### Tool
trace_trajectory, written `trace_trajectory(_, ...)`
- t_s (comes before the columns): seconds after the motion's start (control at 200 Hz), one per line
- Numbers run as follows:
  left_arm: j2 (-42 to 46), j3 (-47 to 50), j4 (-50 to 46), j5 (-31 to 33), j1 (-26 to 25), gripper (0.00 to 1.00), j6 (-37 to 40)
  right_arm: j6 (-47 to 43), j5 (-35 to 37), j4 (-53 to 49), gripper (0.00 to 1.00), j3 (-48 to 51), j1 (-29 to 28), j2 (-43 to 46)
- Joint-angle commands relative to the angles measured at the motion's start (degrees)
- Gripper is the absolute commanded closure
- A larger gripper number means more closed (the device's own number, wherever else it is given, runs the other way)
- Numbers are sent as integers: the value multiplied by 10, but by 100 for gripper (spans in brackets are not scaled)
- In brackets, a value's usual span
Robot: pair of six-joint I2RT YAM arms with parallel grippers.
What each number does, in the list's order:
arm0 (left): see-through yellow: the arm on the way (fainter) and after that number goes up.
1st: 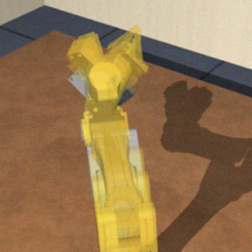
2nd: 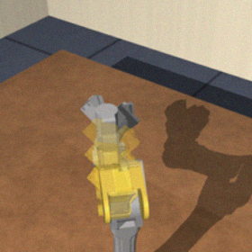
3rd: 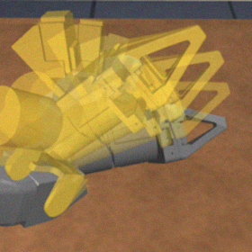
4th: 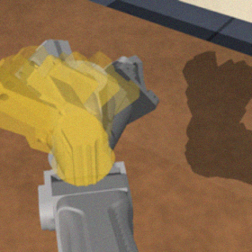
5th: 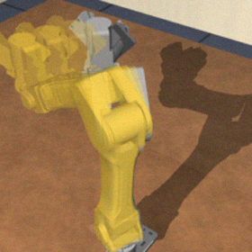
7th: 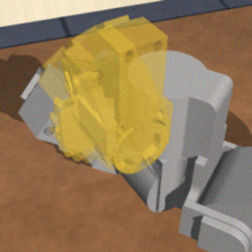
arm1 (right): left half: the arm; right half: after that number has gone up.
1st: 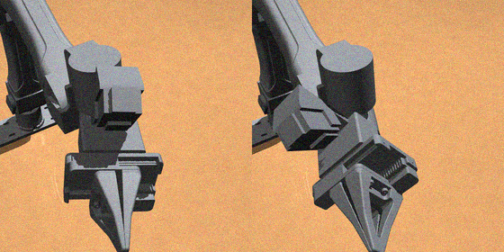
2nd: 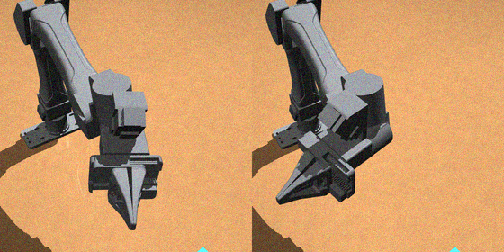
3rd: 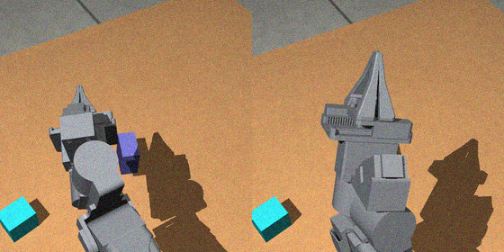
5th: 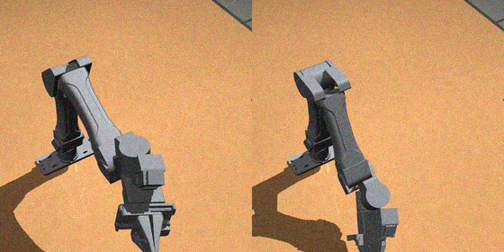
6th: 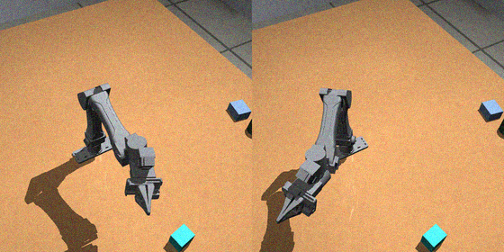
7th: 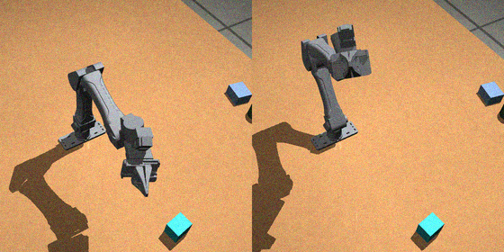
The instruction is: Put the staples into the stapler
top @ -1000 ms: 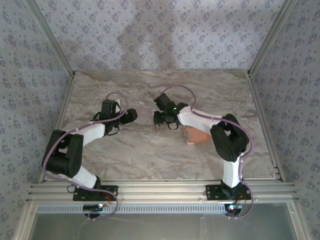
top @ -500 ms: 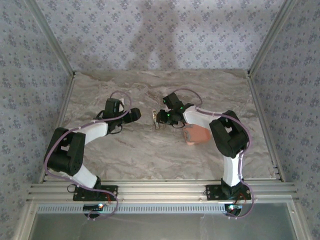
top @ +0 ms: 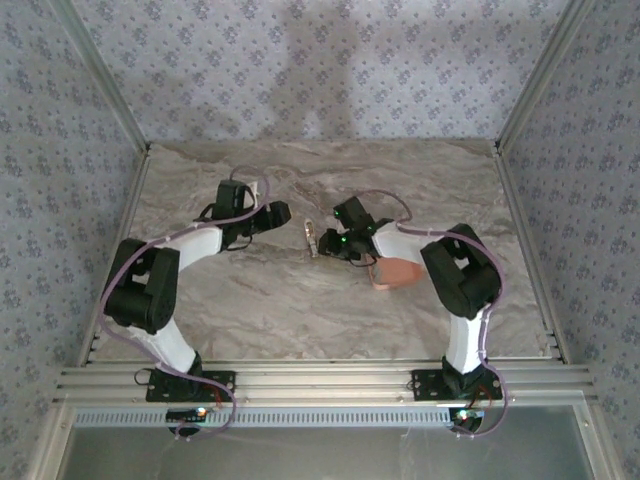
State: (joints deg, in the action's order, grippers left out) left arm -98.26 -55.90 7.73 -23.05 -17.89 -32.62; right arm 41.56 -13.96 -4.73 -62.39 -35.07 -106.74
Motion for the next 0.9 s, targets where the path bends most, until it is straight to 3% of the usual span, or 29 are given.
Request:
trace_trajectory(0.0,-27,-32,4,-70,-7,22,8,45,11,76,71,41,3,61)
trace_trajectory(0.42,-141,-121,-3,-141,-27,26,22,173,8,247,70,172,-20,62)
trace_trajectory(0.895,-177,-144,42,-169,-56,36,-9,177,-18,252,70,140,-20,5)
